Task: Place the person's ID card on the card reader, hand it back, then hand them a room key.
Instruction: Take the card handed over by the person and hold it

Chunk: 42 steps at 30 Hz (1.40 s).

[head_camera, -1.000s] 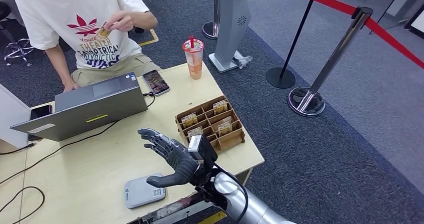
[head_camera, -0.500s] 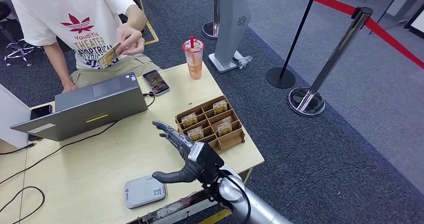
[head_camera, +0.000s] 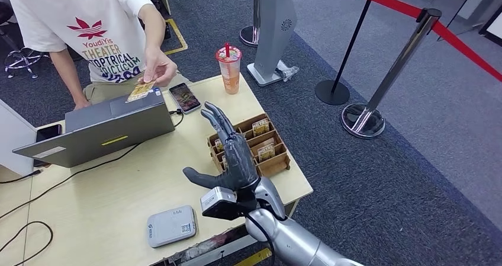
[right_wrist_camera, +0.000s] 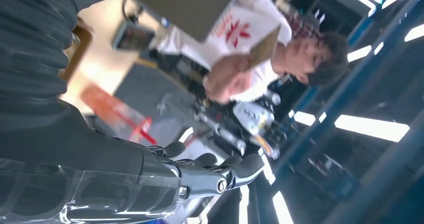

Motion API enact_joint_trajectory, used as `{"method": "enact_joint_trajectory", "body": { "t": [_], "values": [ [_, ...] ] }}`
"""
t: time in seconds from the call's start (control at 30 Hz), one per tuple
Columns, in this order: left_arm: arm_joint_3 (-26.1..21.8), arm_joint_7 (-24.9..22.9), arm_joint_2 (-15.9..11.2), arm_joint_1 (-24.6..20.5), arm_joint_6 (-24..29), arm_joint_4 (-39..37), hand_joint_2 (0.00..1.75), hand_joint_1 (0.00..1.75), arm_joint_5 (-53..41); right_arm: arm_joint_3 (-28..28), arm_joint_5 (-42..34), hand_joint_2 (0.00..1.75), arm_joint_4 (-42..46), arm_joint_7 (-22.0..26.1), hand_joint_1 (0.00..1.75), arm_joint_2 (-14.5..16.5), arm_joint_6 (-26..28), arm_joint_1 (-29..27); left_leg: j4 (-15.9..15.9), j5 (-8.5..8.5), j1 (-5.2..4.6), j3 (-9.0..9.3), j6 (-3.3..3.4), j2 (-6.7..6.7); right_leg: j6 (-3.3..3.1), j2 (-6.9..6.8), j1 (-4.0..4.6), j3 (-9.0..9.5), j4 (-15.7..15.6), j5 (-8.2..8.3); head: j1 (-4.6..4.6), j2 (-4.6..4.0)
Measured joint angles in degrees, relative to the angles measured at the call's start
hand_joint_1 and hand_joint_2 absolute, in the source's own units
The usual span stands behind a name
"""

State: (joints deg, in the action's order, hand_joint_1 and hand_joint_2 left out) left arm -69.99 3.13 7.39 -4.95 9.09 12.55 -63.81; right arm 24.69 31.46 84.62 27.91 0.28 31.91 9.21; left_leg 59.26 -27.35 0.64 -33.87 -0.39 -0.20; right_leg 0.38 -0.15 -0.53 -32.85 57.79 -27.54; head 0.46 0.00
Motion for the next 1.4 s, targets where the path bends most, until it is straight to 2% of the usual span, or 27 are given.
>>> {"method": "enact_joint_trajectory", "body": {
  "t": [0.17,0.43,0.63,0.83,0.87,0.9,1.0,1.03,1.13,1.4],
  "values": [
    [0.0,-0.4,0.0,-0.5,0.1,0.0,0.0,0.0,-0.1,1.3,6.0,1.75,-2.7,0.3,0.0,0.2,6.6,3.0,0.0,0.01,0.0,0.01,0.0,0.0,0.0,0.01,0.0,0.01,0.0,0.01,0.01,0.0],
    [0.0,-0.4,-0.2,-0.5,0.1,0.0,0.0,0.0,-0.3,-1.5,17.4,1.75,-7.9,3.5,0.0,3.8,7.1,5.5,0.0,0.01,0.01,0.01,-0.01,0.0,0.0,0.01,0.01,0.0,0.0,0.01,0.01,0.0],
    [0.0,-0.4,-0.3,-0.5,0.1,-0.1,0.0,0.0,-0.2,-4.0,20.1,1.75,-11.6,3.9,0.0,6.0,7.1,7.4,0.0,0.01,0.0,0.0,-0.01,0.0,0.0,0.0,0.0,0.0,0.0,0.01,0.01,0.0],
    [0.0,-0.4,-0.3,-0.4,0.5,-0.2,0.0,0.0,0.0,-7.1,21.2,1.75,-16.4,6.2,0.0,7.2,7.1,9.9,0.0,0.01,0.0,0.0,-0.01,-0.01,0.01,0.0,0.0,0.01,0.0,0.02,0.01,0.0],
    [0.0,-0.3,-0.3,-0.4,0.6,-0.2,0.0,0.0,0.0,-7.6,21.5,1.75,-17.1,6.4,0.05,7.4,7.1,10.3,0.0,0.01,0.0,0.0,0.0,-0.01,0.01,0.0,0.0,0.01,0.0,0.02,0.01,0.0],
    [0.0,-0.3,-0.3,-0.4,0.6,-0.3,0.0,0.0,0.0,-8.0,21.7,1.75,-17.8,6.6,0.18,7.6,7.1,10.6,0.0,0.01,0.0,0.0,0.0,-0.01,0.01,0.0,0.0,0.01,0.0,0.02,0.01,0.0],
    [0.0,0.0,-0.4,-0.4,0.6,-0.4,0.0,0.0,0.0,-9.2,22.0,1.75,-19.3,7.1,1.27,8.1,7.1,11.4,0.0,0.01,0.0,0.0,-0.01,-0.01,0.01,0.0,0.0,0.0,0.0,0.02,-0.01,0.0],
    [0.0,0.2,-0.4,-0.4,0.6,-0.4,0.0,0.0,0.0,-9.6,21.9,1.75,-19.8,7.4,1.53,8.2,7.1,11.7,0.0,0.01,0.0,0.0,-0.01,-0.01,0.01,0.0,0.0,0.0,0.0,0.02,-0.01,0.0],
    [0.0,0.6,-0.4,-0.4,0.6,-0.5,0.0,0.0,0.0,-10.8,21.5,1.75,-20.9,8.4,1.61,8.5,7.1,12.4,0.0,0.01,0.0,0.0,-0.01,-0.01,0.01,0.0,0.0,0.0,0.0,0.02,0.0,0.0],
    [0.0,0.6,-0.5,-0.4,1.2,-0.5,0.0,0.0,0.5,-12.5,21.0,1.75,-23.0,9.7,1.58,9.1,7.1,12.8,0.0,0.01,0.0,0.0,-0.01,-0.01,0.01,0.0,0.0,0.0,0.0,0.02,0.0,0.0]
  ]
}}
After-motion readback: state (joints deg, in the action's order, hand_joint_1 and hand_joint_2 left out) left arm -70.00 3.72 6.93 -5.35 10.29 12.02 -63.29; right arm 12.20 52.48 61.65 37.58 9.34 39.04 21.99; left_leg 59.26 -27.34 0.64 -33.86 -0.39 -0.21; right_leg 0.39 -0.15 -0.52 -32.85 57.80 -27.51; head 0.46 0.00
